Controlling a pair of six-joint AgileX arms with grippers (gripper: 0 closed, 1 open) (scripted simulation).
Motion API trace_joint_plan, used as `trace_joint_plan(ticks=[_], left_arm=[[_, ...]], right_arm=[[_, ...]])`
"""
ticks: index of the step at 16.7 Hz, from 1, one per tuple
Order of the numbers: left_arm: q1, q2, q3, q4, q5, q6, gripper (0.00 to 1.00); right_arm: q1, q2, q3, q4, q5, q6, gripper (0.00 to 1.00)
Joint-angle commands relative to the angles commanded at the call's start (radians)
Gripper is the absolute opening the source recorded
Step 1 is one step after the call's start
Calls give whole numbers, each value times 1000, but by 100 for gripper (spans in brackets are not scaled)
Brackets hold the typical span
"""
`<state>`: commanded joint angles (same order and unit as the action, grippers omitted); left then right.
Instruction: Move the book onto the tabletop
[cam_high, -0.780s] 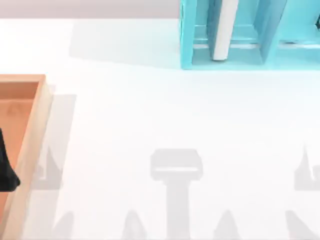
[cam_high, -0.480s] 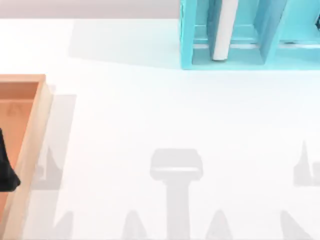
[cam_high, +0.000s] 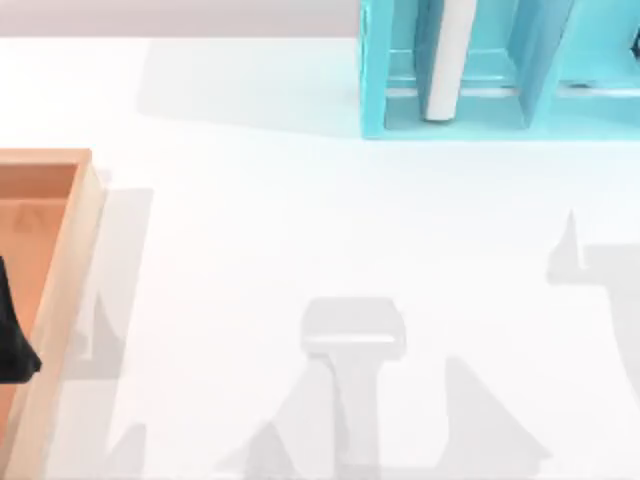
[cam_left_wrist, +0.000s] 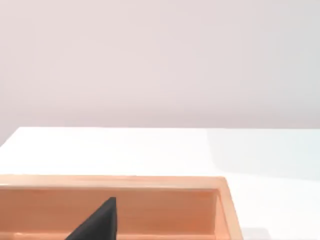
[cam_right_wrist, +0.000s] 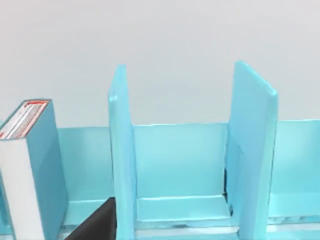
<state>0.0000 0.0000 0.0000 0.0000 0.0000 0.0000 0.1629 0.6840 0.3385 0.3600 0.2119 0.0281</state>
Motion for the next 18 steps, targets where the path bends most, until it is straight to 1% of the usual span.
trace_joint_plan(ticks=[7,11,15,18], left_arm=[[0,0,0,0,0,0,100],[0,0,0,0,0,0,100],[0,0,0,0,0,0,100],[0,0,0,0,0,0,100]], right_arm=[[183,829,348,370,197,25,100],[275,1229,523,556,288,39,100],[338,1475,645,685,349,49,100],[359,1547,685,726,367,53,100]])
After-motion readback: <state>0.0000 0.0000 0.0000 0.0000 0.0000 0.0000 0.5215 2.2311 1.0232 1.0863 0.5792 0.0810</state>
